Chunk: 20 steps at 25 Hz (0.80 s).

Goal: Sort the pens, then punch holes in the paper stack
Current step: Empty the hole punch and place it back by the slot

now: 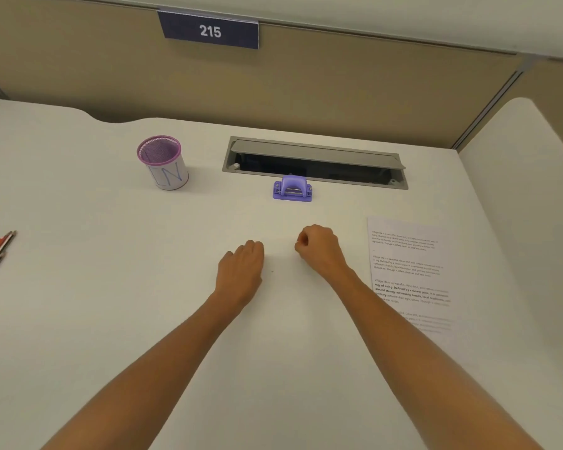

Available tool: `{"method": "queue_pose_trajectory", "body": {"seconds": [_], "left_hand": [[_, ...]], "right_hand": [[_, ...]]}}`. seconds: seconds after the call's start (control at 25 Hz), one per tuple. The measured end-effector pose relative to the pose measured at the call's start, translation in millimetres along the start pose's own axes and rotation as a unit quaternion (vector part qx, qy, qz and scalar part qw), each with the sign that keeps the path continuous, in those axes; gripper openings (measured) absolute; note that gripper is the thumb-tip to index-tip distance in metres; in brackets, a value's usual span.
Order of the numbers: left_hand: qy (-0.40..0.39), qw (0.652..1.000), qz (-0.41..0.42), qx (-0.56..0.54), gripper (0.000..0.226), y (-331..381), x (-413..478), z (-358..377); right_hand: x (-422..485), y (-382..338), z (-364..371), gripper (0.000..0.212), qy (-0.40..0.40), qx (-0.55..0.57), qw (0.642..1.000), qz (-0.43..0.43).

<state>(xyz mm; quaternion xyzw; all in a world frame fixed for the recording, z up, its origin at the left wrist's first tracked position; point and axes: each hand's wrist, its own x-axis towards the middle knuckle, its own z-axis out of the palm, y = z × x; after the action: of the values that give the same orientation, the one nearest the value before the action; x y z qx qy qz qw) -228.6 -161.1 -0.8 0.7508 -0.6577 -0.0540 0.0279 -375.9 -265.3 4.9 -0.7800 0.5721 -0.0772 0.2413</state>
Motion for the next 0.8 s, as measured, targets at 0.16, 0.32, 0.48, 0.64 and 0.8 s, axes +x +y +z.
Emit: {"method": "queue_pose_trajectory", "body": {"seconds": [0.16,0.32,0.48,0.64,0.8], "left_hand": [[0.059,0.984,-0.096,-0.135,0.026,-31.5,-7.5,-12.7],[0.090,0.973,-0.112,-0.179,0.024,-55.4,-10.2,-18.9],[0.050,0.972,-0.071,-0.219,0.016,-39.3,-12.6,-9.5],[0.020,0.977,-0.038,-0.209,0.017,-12.5,-8.3,6.4],[0.015,0.986,-0.022,-0.163,0.022,-3.1,-4.5,18.8]], "right_hand": [[1.4,-2.0,-7.9,0.013,0.011,0.125,0.990,0.059],[9.3,-19.2,-9.1,0.014,0.016,0.168,0.983,0.067],[6.2,-25.1,-1.2,0.013,-0.003,0.156,0.986,0.062],[-8.6,-11.0,8.2,0.010,-0.002,0.174,0.981,0.081],[-17.7,3.5,9.4,0.009,0.014,0.197,0.976,0.097]]}}
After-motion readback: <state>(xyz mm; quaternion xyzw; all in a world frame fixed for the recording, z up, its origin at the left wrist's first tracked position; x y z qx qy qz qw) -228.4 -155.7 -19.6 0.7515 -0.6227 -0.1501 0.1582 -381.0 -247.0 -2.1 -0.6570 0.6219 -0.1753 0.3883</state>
